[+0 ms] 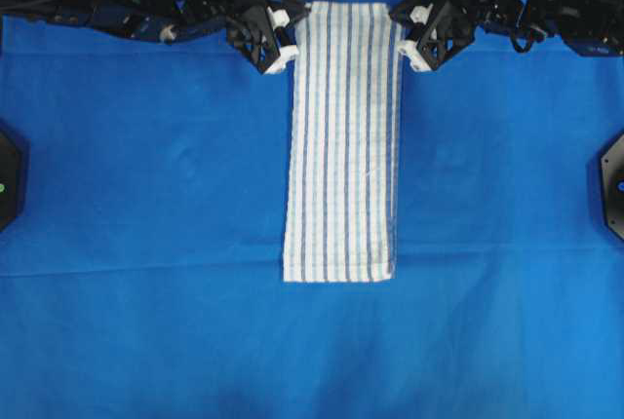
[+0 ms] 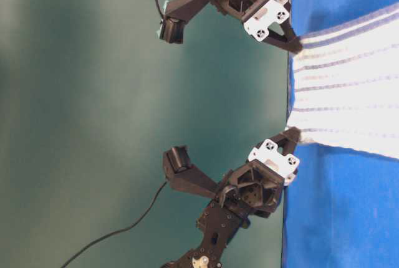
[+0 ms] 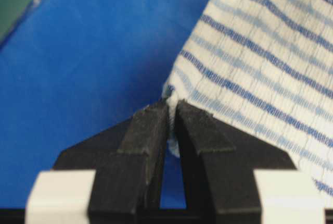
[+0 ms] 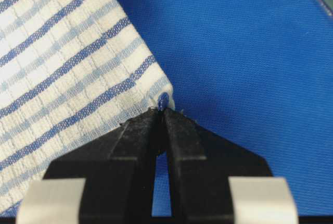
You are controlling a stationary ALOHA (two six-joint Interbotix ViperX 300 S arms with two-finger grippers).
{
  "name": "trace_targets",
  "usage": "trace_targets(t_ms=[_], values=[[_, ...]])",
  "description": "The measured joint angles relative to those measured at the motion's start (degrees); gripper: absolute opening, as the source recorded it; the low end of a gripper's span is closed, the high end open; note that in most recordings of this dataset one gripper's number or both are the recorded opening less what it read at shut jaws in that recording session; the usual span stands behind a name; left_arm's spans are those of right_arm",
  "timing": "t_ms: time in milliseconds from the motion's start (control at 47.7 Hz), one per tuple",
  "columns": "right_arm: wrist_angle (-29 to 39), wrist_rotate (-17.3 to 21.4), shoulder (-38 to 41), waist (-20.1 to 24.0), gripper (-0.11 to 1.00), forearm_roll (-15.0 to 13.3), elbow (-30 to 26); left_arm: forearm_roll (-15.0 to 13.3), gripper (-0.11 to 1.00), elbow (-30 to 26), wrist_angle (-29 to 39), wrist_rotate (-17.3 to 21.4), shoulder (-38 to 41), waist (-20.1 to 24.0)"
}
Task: Fold the blue towel.
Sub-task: 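Lift the top corners slightly with both grippers, then fold the top end down toward the bottom end with both grippers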
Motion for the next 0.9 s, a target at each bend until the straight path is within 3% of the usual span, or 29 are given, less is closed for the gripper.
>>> trace_targets(t_ms=[314,587,901], values=[[0.1,-0.1,0.0,-0.8,0.06,-0.2,-1.0,0.1,0.04,-0.8,0.0,0.3,0.0,1.6],[0.4,0.4,-2.6,-0.2,0.06,-0.2,0.0,0.1,0.04,-0.4,2.1,0.9,-1.9,0.4],[2.1,1.1,-11.2,9.5,0.06,0.9,6.2,0.1,0.04,4.8,3.6,0.9,-8.3,-8.3]])
